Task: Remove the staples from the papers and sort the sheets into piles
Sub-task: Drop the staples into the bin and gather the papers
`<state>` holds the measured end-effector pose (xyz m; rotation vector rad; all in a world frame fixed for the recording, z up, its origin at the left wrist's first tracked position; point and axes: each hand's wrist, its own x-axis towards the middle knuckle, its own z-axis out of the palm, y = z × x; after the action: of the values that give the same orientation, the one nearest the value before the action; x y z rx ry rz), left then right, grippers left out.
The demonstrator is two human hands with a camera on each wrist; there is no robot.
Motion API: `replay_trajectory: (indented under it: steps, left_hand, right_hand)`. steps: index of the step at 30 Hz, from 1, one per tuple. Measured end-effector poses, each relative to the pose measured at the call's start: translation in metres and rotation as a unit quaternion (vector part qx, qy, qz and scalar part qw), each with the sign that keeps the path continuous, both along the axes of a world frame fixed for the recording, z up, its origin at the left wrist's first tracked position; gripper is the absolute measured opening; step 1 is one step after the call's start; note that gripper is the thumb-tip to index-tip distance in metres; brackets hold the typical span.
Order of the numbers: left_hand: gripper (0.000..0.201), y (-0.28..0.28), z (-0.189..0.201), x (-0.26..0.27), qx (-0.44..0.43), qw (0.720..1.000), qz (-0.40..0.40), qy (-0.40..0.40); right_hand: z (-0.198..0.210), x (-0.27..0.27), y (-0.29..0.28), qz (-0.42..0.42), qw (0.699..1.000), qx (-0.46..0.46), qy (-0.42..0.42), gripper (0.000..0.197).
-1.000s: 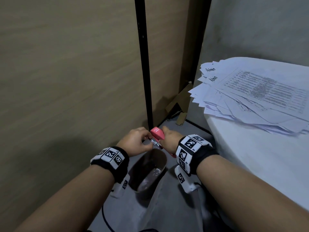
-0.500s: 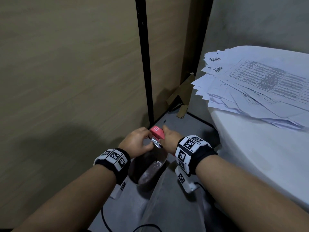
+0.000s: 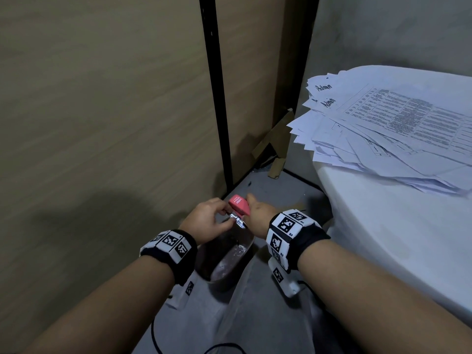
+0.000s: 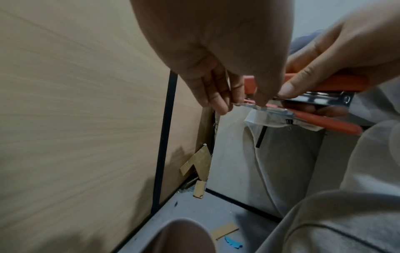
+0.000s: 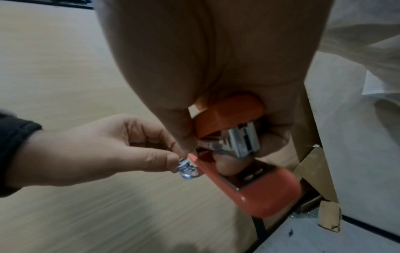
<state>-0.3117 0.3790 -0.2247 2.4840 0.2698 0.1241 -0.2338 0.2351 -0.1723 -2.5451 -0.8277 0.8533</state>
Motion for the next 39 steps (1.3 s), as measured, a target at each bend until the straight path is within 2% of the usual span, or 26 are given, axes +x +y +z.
replay_trajectory:
  steps: [5,10,14,20,22,26,31,36,39]
  left_hand:
    - [0.017,0.009,-0.001,0.001,0.001,0.999,-0.043,-0.004]
    - [0.036,0.007,0.001,0.0,0.005,1.0,-0.023,-0.004]
    - [0.02,0.0,0.002,0.0,0.062,0.998,-0.013,0.009]
    - [0.02,-0.002,-0.004,-0.004,0.106,0.994,-0.027,-0.005]
    - [0.027,0.001,-0.005,-0.004,0.1,0.994,-0.027,-0.031]
    - [0.012,0.004,-0.009,-0.001,0.025,1.0,0.017,-0.003]
    - [0.008,0.002,-0.017,0.001,-0.063,0.997,0.036,0.031]
    - [0.012,0.003,-0.016,0.003,-0.07,0.995,0.053,0.048]
    - [0.012,0.002,-0.015,0.005,-0.044,0.995,0.08,0.036]
  right_hand:
    - [-0.003,0.001,-0.001,0.008,1.0,-0.006,-0.002,0.034]
    - [-0.002,0.0,0.002,0.006,1.0,0.002,0.007,0.029]
    - [-0.003,-0.003,0.004,-0.001,1.0,0.01,0.003,0.025]
    - [-0.008,-0.005,0.004,-0.003,1.0,0.01,0.013,0.027]
    - [-0.01,-0.006,0.007,-0.006,1.0,0.003,0.017,0.03]
    - [-0.013,-0.004,0.013,-0.018,0.999,-0.039,0.026,0.039]
    - [-0.021,-0.003,0.009,-0.012,0.996,-0.083,0.013,0.05]
    - [-0.024,-0.001,0.006,-0.005,0.998,-0.066,0.012,0.042]
    - [-0.025,-0.002,0.008,-0.01,0.998,-0.06,0.009,0.037]
